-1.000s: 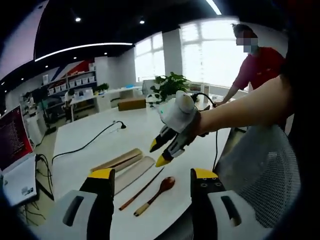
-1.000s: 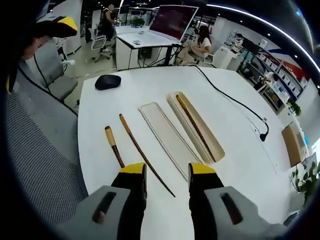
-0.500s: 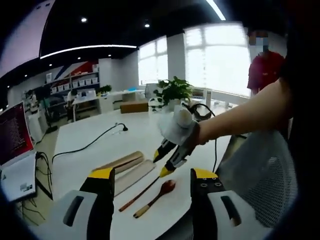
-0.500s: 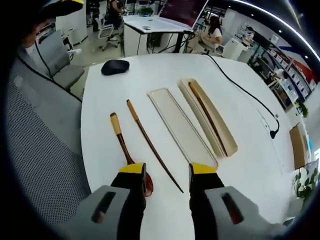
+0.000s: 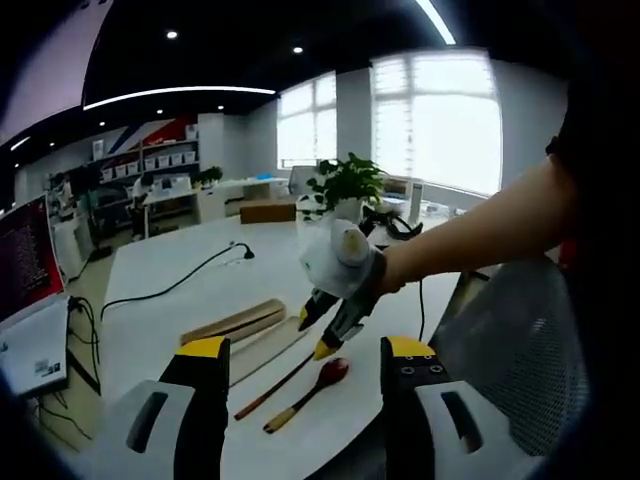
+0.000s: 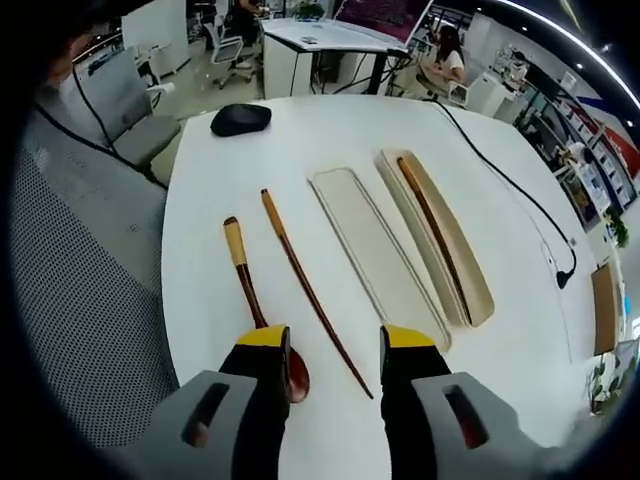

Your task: Arrange the utensils inside the cutlery case until each visible utensil rests in its matching compartment.

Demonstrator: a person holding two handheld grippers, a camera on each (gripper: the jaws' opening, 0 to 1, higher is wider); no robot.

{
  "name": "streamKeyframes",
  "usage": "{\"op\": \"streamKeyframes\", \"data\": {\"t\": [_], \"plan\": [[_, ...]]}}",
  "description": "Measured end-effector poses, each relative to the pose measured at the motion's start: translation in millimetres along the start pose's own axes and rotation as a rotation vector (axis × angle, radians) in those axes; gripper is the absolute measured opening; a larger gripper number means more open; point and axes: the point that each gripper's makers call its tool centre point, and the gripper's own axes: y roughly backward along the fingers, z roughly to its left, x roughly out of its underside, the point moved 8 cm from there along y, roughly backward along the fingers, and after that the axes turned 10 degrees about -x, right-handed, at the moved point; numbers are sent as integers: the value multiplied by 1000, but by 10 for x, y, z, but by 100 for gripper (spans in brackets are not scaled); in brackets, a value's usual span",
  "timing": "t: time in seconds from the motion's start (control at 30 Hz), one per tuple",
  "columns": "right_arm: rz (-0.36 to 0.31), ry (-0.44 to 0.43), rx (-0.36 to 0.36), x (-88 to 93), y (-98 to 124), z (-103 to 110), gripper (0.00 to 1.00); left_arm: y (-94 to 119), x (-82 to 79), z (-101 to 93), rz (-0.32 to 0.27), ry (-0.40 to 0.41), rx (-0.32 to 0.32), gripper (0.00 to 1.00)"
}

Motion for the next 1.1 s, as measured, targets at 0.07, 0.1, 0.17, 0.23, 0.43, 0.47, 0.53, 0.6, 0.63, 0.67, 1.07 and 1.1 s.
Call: {"op": "streamKeyframes", "data": {"t": [0.07,0.1,0.17,0.23,0.43,0.47,0.53,0.6,0.63,0.67,1.07,1.1], "plan": [[9,12,-7,-14,-36,0,34,3,0,9,-3,5,-3,62],[12,15,-11,-22,-49,-2,34,6,-2,16,-6,12,-5,62],[17,26,-19,-47,-74,-1,32,6,-1,21,-5,14,-9,62],[25,51,-31,-69,-97,5,30,6,-1,14,-3,10,-7,62],[41,94,-62,-123,-151,-18,27,9,6,2,7,-9,-9,62],[45,102,-71,-133,-165,-20,28,10,5,1,7,-11,-10,62],[51,111,-102,-136,-204,-15,30,9,6,-4,9,-11,-7,62],[61,124,-115,-132,-230,-12,29,7,8,-9,12,-13,-4,62],[64,129,-123,-131,-243,-7,29,7,9,-10,13,-13,-3,62],[65,127,-128,-132,-249,-5,30,6,9,-10,14,-12,-4,62],[81,142,-168,-172,-342,1,27,-3,23,-11,26,-3,5,62],[85,145,-170,-172,-344,5,26,-2,24,-9,27,-3,3,62]]}}
